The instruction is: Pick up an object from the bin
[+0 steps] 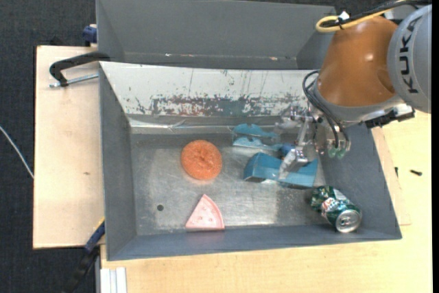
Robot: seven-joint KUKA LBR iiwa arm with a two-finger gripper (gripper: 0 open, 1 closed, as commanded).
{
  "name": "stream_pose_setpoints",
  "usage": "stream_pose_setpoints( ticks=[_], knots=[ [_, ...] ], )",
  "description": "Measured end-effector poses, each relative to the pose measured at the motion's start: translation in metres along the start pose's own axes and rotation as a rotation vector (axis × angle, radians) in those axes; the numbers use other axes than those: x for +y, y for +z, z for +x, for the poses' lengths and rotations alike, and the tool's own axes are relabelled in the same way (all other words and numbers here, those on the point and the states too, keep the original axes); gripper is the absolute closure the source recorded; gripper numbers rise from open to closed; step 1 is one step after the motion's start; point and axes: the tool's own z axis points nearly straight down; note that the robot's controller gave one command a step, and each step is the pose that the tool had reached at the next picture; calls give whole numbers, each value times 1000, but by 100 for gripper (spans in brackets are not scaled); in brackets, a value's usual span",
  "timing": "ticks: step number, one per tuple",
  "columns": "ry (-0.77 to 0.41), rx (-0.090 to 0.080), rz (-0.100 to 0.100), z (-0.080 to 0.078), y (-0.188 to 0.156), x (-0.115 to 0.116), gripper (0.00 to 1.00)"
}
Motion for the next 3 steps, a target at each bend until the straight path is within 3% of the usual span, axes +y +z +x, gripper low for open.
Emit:
stream_pose_setpoints(
  ticks=[1,2,3],
  knots=[
    [84,1,0,12,75,-26,0],
    [48,6,-3,6,100,-37,0],
    [344,2,1,8,76,-39,0]
  ],
)
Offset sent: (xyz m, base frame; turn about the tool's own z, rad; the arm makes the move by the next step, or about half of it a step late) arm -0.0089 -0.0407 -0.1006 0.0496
